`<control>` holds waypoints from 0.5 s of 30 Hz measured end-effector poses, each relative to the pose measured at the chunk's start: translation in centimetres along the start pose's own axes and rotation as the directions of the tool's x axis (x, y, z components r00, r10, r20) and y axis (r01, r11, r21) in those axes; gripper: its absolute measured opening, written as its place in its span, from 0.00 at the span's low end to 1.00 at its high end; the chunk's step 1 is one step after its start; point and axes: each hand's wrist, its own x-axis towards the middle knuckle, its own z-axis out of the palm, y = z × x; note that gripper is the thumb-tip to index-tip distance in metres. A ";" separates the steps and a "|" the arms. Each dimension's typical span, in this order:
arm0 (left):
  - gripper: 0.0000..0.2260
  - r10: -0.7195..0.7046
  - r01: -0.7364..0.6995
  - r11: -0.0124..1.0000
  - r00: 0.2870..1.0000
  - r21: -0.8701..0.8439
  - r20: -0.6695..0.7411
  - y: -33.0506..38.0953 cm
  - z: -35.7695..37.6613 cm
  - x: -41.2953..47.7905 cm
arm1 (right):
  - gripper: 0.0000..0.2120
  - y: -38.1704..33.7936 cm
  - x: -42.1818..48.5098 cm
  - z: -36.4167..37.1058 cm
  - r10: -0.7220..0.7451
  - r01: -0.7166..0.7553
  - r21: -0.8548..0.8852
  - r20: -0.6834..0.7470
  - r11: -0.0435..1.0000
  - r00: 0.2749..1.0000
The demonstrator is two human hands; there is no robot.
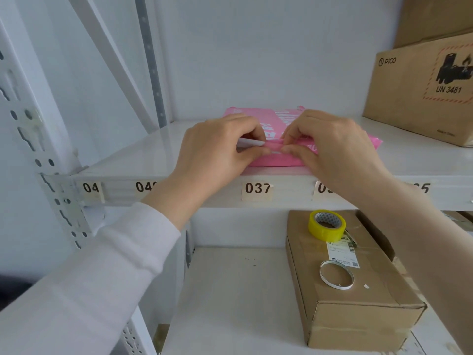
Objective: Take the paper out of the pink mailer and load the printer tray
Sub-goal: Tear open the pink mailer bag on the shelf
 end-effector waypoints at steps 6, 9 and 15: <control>0.06 -0.106 0.106 0.994 0.990 0.006 0.095 0.1 -0.5 0.7 | 0.06 0.0 0.2 -0.1 0.007 -0.007 -0.013 -0.018 1.000 1.000; 0.07 -0.122 0.122 0.993 0.986 0.002 0.110 0.3 -0.5 0.8 | 0.06 0.0 0.1 -0.1 0.009 -0.009 -0.006 -0.026 1.000 1.000; 0.07 -0.112 0.115 0.993 0.988 -0.022 0.111 0.4 -0.6 0.9 | 0.05 0.0 0.0 0.0 0.002 -0.002 -0.012 -0.044 1.000 0.999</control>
